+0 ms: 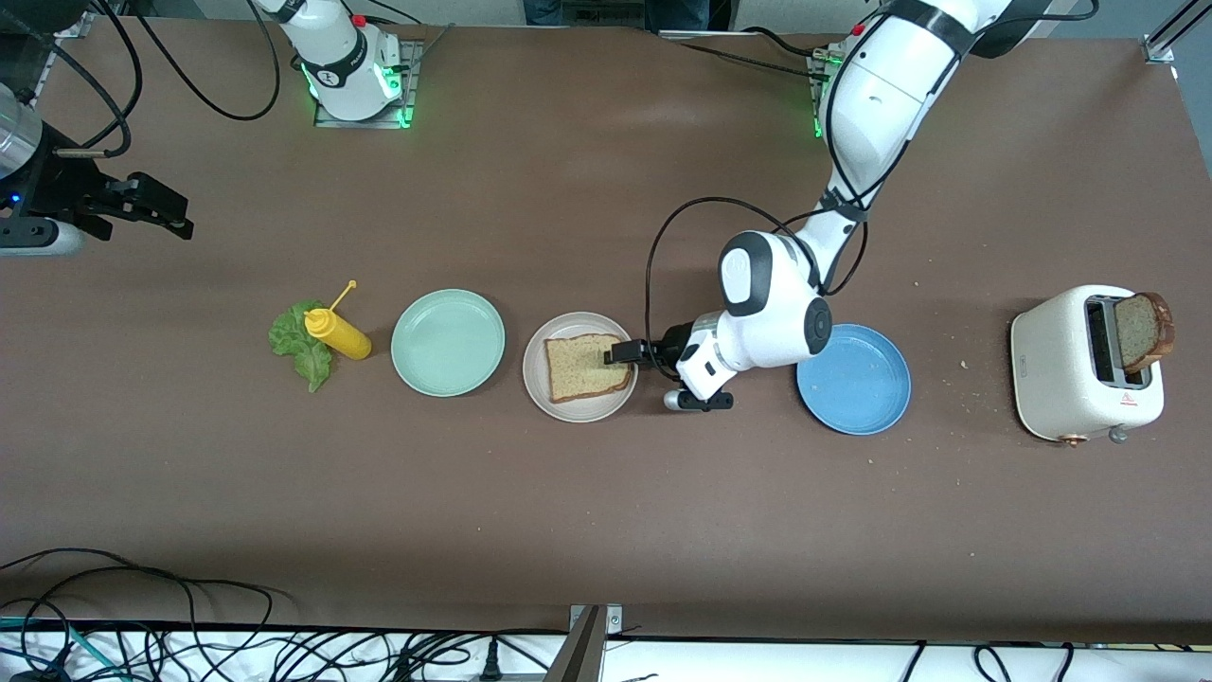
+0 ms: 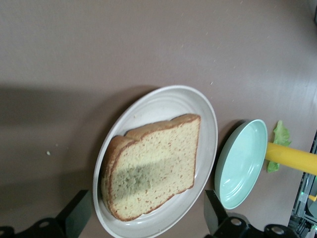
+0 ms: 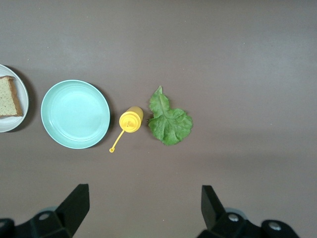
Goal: Make sandwich on beige plate with both arms
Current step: 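Release the bread on the beige plate and raise the left gripper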
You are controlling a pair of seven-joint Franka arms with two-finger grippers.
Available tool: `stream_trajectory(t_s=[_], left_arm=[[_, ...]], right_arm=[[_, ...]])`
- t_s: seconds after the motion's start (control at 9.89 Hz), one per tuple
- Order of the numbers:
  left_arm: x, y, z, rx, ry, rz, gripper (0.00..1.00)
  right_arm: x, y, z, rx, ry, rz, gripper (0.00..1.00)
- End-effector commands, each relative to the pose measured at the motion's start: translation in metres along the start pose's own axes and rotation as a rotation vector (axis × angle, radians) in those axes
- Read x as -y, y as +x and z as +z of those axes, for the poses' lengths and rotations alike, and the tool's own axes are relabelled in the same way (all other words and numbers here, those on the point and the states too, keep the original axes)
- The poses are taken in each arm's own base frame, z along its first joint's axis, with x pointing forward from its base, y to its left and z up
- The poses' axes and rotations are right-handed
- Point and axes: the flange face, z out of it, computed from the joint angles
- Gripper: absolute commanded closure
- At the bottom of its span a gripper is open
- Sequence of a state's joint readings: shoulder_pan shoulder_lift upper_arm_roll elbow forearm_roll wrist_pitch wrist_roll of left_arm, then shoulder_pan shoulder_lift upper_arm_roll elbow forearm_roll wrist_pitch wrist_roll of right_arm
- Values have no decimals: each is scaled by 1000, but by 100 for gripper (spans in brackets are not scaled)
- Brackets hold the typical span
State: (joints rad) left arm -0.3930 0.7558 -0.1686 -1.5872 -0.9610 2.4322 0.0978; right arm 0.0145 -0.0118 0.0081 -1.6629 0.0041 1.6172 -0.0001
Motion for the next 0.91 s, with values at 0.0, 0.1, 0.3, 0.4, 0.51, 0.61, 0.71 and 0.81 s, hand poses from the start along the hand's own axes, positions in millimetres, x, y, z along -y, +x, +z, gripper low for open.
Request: stream_trajectory(t_s=[0.0,0.1,0.3,0.4,0.51,0.61,0.71,0.81], left_arm=[[-6,5,-35,-34,37,66,0],[-5,9,-50,-50,103,117,0],[3,17,-89,-34,170,118,0],[11,21,-107,-3,223,122,0],[20,24,-125,26,300,128,0],[29,26,-144,53,385,136,0],[36,26,-162,86,448,151,0],[45,27,-181,108,494,154,0]], right_arm=[[0,-6,-5,14,17,11,0],[-1,-6,-6,9,11,9,0],[-2,-5,-4,14,7,11,0],[-7,2,3,20,1,1,0],[-1,12,26,73,-35,-14,0],[-4,11,31,92,-49,-13,0],[-6,14,35,97,-52,-12,0],[-5,19,50,127,-56,-18,0]])
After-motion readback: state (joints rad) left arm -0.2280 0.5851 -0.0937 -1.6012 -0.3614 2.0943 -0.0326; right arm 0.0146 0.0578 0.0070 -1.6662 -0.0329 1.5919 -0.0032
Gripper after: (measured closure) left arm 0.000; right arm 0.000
